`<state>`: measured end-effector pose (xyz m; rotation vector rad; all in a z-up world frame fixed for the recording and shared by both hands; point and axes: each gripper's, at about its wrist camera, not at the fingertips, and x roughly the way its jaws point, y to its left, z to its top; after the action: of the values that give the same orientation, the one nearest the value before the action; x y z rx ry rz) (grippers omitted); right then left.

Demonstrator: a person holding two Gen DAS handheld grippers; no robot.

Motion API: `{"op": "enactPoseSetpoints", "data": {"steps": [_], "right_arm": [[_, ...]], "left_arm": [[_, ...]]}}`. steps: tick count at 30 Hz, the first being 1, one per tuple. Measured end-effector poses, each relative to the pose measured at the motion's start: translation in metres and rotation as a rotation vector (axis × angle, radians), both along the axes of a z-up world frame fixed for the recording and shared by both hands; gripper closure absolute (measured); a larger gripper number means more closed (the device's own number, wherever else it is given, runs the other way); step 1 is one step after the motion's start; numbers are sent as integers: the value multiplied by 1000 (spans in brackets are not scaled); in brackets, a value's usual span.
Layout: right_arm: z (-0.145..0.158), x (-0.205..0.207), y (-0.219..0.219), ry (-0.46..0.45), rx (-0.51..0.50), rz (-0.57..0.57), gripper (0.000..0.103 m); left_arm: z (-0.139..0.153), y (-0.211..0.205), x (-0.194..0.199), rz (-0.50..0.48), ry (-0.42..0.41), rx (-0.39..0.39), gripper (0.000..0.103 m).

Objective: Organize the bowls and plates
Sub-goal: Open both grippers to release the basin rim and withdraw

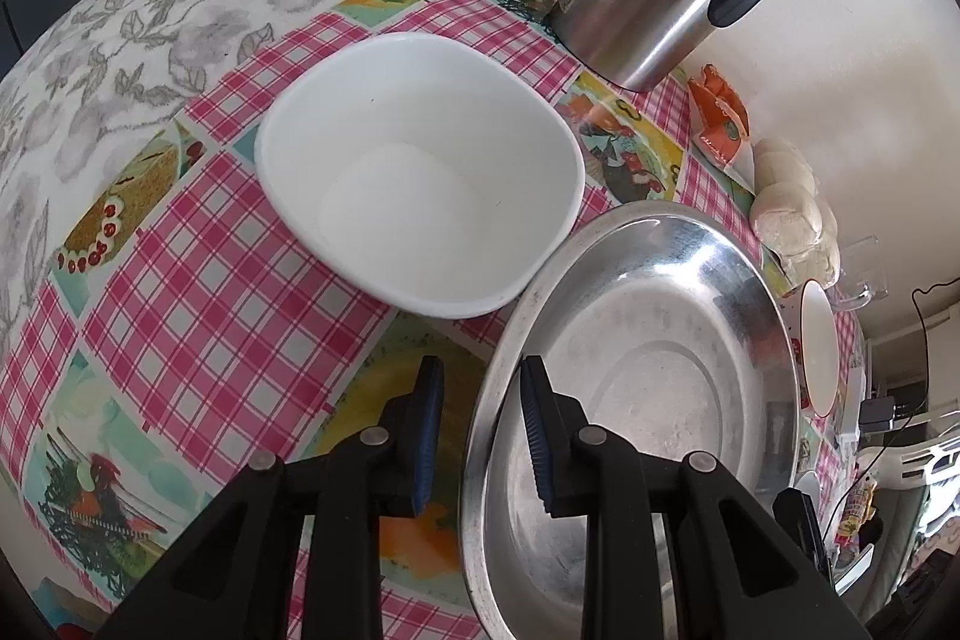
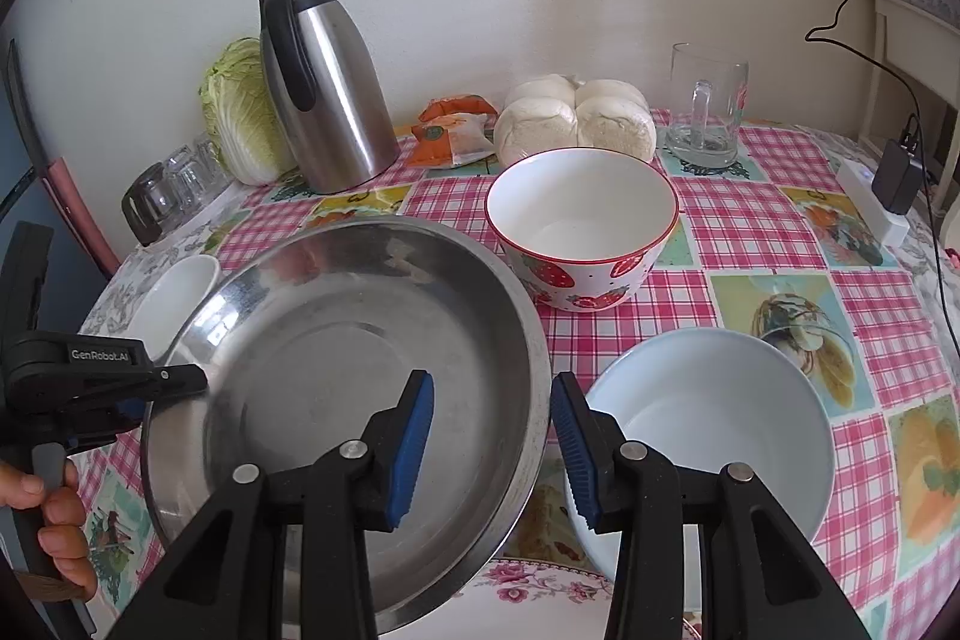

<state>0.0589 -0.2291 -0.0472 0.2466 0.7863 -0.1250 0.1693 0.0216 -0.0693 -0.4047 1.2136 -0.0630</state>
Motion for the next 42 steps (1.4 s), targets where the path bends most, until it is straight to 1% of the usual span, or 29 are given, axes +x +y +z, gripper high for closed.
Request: {"op": "enactPoseSetpoints", "data": {"steps": [4, 7, 11, 12, 14, 15, 18, 19, 20, 21, 25, 28, 31, 35, 37, 42], "right_arm": [[7, -1, 1, -6, -15, -3, 59], [16, -3, 3, -9, -40, -7, 58], [24, -5, 1, 0, -54, -29, 58], [26, -5, 0, 5, -55, -39, 56], [28, -7, -3, 15, -56, -65, 44], [29, -7, -5, 23, -57, -83, 36], [33, -11, -12, 26, -50, -110, 30], [34, -12, -13, 25, -47, -113, 28], [35, -13, -14, 25, -48, -116, 27], [36, -14, -15, 27, -50, -118, 26], [39, -16, -11, 27, -67, -109, 19], [39, -17, -5, 20, -83, -106, 11], [35, -18, 1, 32, -83, -78, 10], [32, -19, 2, 41, -75, -77, 8], [32, -20, 2, 41, -77, -74, 0], [30, -23, 0, 49, -80, -75, 0]], "left_arm": [[6, 2, -2, -5, 0, 17, 74], [13, 1, -3, -14, -7, 23, 65], [23, 0, -5, -36, -14, 37, 57], [25, -1, -5, -43, -15, 40, 55], [29, -3, -7, -56, -16, 48, 46], [31, -4, -8, -62, -16, 54, 44], [34, -9, -10, -89, -14, 85, 41], [34, -11, -11, -97, -14, 100, 39], [35, -12, -12, -103, -14, 111, 33], [35, -13, -13, -109, -15, 121, 31], [38, -17, -18, -132, -20, 154, 29], [38, -21, -21, -151, -24, 194, 22], [39, -22, -25, -164, -30, 218, 21], [40, -24, -29, -177, -42, 254, 19], [41, -25, -30, -182, -47, 269, 19], [41, -26, -32, -187, -51, 295, 19]]}}
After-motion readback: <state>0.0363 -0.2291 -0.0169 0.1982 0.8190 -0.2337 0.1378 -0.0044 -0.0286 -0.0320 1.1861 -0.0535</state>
